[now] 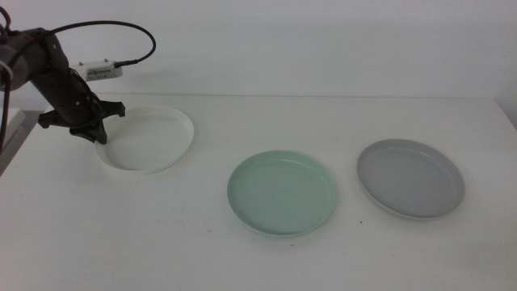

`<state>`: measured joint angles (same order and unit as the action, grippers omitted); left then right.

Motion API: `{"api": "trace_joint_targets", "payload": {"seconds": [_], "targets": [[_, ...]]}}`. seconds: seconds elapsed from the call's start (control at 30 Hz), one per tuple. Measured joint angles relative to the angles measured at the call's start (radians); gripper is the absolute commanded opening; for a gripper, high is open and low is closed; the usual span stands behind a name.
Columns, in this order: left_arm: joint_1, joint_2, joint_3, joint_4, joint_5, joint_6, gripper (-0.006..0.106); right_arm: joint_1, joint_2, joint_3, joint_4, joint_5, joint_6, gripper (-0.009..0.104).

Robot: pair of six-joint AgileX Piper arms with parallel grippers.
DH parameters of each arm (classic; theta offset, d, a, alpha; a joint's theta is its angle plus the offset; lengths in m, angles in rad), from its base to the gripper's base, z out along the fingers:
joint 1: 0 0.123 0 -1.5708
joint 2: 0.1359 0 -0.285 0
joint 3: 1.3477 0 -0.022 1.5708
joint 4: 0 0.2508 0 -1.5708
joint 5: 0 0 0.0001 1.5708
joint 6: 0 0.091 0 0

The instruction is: Stack the three bowls on top of each other.

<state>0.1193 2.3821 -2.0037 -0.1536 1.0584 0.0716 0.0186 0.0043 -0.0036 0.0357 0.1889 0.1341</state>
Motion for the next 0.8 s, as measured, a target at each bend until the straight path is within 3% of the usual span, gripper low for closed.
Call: {"api": "trace_joint_targets", "payload": {"seconds": [0.17,0.33,0.53,0.8], "targets": [[0.0,-0.052,-0.017,-0.023,0.069,0.02,-0.002,0.0,0.0,0.0,0.0,0.0,0.0,0.093],[-0.039,-0.271,0.097,-0.064,0.069,0.028,-0.002,0.0,0.0,0.0,0.0,0.0,0.0,0.093],[-0.244,-0.523,0.331,-0.081,-0.009,-0.036,-0.002,0.0,0.0,0.0,0.0,0.0,0.0,0.093],[-0.459,-0.48,0.398,-0.086,-0.093,-0.084,-0.002,0.0,0.0,0.0,0.0,0.0,0.0,0.093]]}}
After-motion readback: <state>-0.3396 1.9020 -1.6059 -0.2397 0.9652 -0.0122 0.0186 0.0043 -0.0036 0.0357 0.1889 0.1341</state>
